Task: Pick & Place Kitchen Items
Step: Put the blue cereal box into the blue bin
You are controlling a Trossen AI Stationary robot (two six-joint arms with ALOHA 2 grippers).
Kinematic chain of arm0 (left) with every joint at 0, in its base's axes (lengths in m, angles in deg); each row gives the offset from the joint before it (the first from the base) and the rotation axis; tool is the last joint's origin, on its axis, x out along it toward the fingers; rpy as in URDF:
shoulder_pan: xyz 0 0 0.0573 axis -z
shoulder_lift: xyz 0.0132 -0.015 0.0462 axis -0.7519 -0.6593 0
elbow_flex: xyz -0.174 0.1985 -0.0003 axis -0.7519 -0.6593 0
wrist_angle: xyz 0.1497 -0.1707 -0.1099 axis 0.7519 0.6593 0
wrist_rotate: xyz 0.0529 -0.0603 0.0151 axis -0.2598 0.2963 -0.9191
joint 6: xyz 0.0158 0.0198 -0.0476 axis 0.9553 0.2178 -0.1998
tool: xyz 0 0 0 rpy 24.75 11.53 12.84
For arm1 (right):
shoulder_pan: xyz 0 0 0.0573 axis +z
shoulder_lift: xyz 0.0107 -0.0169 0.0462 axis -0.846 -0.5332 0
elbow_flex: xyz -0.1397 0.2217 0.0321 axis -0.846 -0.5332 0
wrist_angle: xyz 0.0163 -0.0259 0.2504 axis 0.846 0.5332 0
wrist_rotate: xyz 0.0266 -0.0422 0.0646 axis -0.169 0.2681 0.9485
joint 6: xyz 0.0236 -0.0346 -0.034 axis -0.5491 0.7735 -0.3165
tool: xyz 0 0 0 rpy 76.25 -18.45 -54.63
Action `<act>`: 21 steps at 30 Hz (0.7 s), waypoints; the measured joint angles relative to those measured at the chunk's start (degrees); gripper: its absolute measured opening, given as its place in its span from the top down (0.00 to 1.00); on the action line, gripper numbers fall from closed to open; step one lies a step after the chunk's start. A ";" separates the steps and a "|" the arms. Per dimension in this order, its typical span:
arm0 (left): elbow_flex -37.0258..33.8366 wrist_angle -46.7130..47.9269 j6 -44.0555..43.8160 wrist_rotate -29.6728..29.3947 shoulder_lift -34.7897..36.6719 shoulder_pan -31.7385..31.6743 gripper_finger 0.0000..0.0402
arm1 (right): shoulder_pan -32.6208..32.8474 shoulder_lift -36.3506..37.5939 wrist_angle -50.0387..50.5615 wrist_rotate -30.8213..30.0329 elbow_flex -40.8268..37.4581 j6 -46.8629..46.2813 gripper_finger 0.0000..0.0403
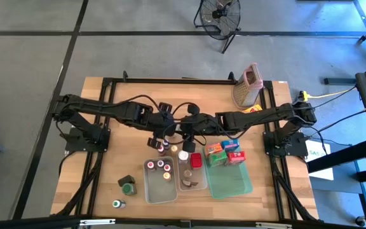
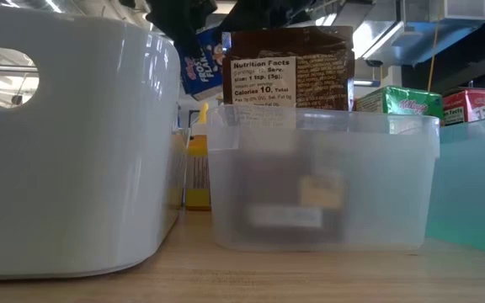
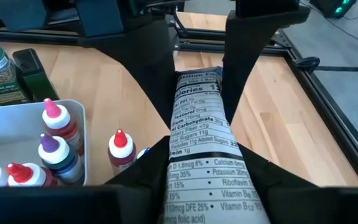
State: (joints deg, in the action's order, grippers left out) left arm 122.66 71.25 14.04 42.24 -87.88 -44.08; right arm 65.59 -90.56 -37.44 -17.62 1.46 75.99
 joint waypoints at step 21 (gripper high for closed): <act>0.19 13.84 -9.80 -9.11 11.81 4.67 0.50 | 1.12 1.38 6.52 -0.74 0.29 -2.47 0.70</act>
State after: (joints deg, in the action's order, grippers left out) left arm 122.85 85.09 4.24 33.14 -76.07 -39.41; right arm 66.71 -89.18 -30.91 -18.36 1.75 73.52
